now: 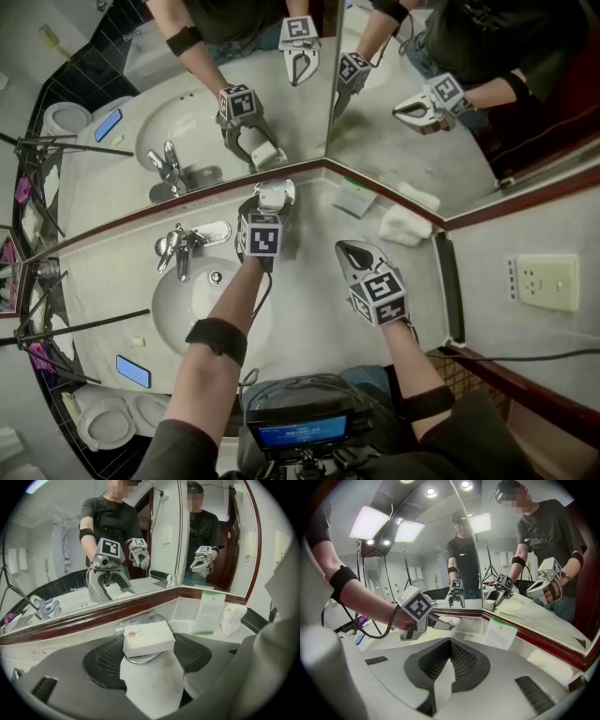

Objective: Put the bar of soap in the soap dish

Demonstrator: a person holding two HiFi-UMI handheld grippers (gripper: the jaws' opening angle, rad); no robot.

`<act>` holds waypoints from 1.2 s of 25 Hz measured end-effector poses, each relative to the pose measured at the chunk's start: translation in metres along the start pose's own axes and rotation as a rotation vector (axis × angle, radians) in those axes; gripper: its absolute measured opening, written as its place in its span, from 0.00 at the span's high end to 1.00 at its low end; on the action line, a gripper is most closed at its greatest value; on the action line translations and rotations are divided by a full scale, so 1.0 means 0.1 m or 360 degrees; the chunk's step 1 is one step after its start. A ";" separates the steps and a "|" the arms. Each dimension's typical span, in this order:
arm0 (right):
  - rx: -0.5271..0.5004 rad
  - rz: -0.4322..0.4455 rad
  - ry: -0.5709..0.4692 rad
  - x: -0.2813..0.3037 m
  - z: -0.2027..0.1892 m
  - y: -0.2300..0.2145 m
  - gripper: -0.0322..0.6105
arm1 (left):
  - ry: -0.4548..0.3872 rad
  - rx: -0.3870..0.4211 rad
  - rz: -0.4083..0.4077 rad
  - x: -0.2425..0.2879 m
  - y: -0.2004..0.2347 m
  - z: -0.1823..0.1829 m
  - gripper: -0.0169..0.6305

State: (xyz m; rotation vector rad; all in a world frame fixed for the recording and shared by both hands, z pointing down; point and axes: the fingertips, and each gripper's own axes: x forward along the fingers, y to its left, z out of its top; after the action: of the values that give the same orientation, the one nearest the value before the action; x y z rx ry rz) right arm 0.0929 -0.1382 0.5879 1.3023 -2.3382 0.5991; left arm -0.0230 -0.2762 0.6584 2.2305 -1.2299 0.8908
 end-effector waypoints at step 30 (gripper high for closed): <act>-0.0229 0.0314 -0.0103 -0.03 0.50 1.14 0.92 | -0.0551 0.0074 0.0170 -2.44 -0.18 -0.63 0.47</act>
State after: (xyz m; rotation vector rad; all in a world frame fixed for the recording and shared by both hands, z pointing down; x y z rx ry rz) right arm -0.0105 -0.1095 0.5249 1.0503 -2.5311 0.4426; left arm -0.1249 -0.0867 0.5264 2.4481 -1.5054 0.5894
